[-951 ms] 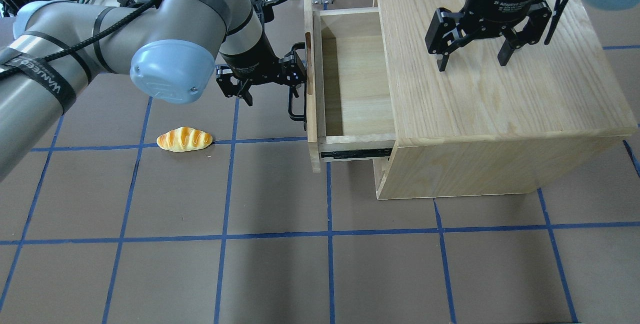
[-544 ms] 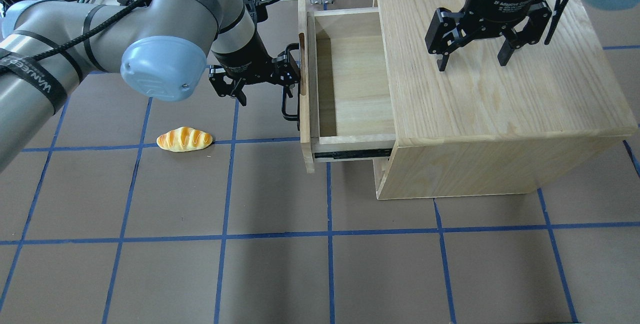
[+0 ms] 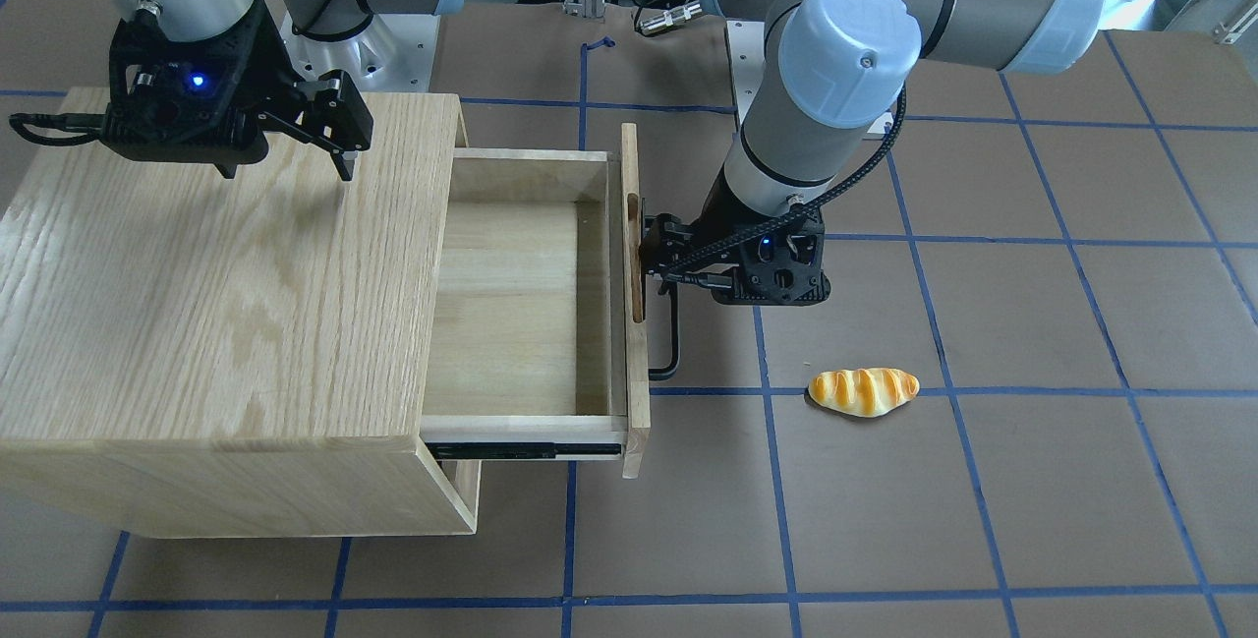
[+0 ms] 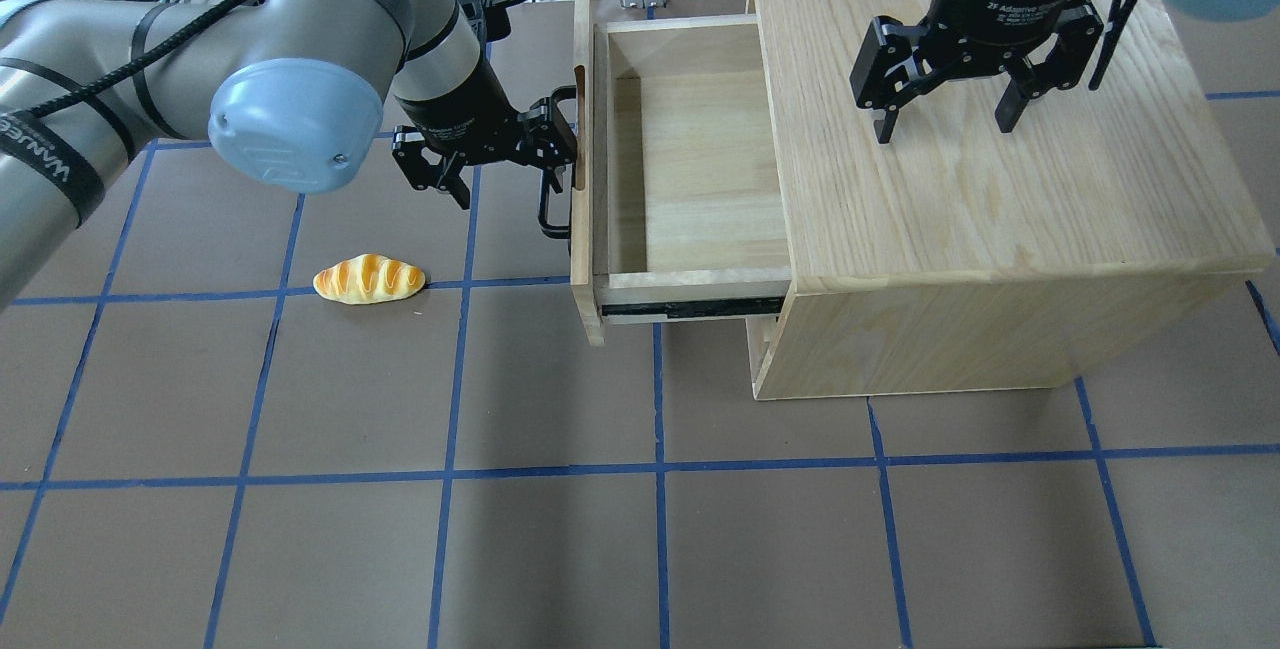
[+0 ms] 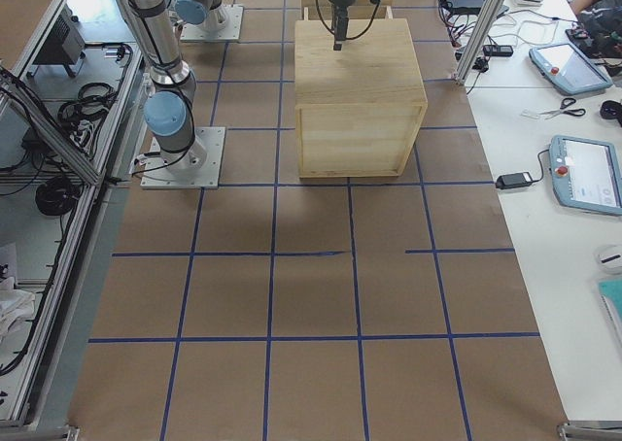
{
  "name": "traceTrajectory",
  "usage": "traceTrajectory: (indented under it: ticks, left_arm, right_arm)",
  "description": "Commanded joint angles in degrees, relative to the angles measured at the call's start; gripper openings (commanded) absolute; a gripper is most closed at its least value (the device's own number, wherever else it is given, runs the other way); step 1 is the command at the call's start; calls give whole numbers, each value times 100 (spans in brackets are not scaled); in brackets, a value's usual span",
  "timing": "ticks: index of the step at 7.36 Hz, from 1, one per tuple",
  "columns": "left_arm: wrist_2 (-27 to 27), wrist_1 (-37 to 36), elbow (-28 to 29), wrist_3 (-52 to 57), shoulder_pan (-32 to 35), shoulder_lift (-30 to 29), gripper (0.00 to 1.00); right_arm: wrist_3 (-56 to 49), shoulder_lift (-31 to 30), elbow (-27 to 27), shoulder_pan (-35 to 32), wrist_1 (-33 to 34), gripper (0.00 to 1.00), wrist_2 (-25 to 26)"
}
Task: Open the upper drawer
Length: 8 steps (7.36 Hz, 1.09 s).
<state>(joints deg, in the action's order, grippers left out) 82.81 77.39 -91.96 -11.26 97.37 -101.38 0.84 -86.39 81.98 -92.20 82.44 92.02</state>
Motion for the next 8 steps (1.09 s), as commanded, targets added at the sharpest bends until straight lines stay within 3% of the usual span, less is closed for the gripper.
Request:
traceTrajectory:
  ticks: [1,6,8]
  left_arm:
    - [7,30,-6,71,-69,22,100]
    - [-11,363,125,62,-60,267,100]
    - [-19,898,292,71,-78,574,100]
  right_arm:
    - [3,0,-7,0,0,100,0]
    - [3,0,2,0,0,100,0]
    - [3,0,-7,0,0,100,0]
